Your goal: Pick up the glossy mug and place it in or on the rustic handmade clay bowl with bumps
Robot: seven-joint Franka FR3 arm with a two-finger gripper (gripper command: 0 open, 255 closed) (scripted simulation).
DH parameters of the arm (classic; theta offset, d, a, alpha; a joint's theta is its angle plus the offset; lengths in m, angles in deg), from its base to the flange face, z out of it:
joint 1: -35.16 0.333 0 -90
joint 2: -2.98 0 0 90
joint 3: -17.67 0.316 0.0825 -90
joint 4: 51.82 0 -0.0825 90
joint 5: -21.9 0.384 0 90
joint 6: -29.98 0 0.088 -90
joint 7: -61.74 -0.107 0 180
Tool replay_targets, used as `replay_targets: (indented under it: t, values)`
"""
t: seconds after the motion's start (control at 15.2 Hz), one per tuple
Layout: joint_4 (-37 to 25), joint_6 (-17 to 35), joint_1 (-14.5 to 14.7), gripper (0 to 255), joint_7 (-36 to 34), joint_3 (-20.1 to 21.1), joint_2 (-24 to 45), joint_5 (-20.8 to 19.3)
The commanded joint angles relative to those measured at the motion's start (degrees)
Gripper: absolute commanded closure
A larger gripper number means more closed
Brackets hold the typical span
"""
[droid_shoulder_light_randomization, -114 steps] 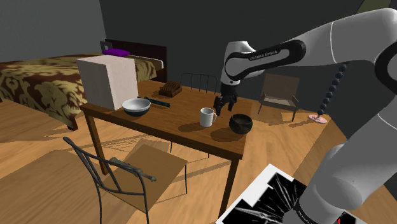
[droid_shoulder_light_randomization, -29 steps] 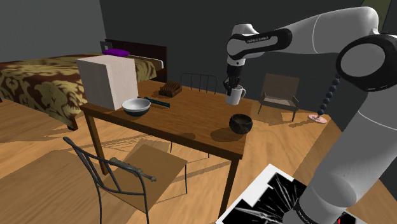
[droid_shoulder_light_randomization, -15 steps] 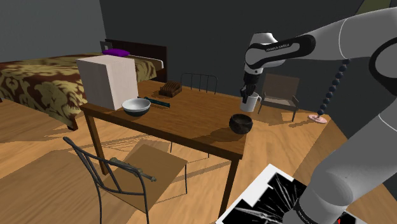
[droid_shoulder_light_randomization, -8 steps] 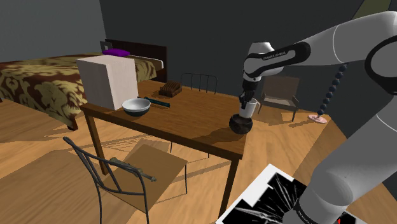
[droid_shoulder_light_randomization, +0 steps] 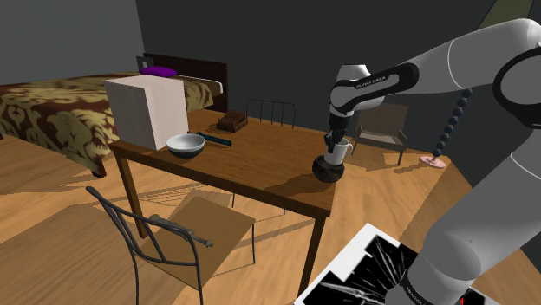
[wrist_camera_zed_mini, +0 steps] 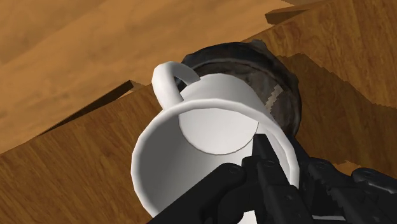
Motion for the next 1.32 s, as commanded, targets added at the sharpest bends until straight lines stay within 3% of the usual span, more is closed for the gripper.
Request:
replay_targets:
  t: [0.0, 0.13, 0.2, 0.53, 0.79, 1.25]
  values:
    - [0.0, 0.0, 0.0, 255, 0.0, 0.0, 0.0, 0.0]
    - [0.0, 0.0, 0.0, 255, 0.0, 0.0, 0.0, 0.0]
    - [0.0, 0.0, 0.0, 0, 0.0, 0.0, 0.0, 0.0]
    - [0.0, 0.0, 0.0, 0, 0.0, 0.0, 0.0, 0.0]
    - [-4.8, -7.4, 0.2, 0, -0.2, 0.5, -2.6, -0.1]
    - [-4.8, -7.4, 0.2, 0, -0.2, 0.5, -2.5, -0.1]
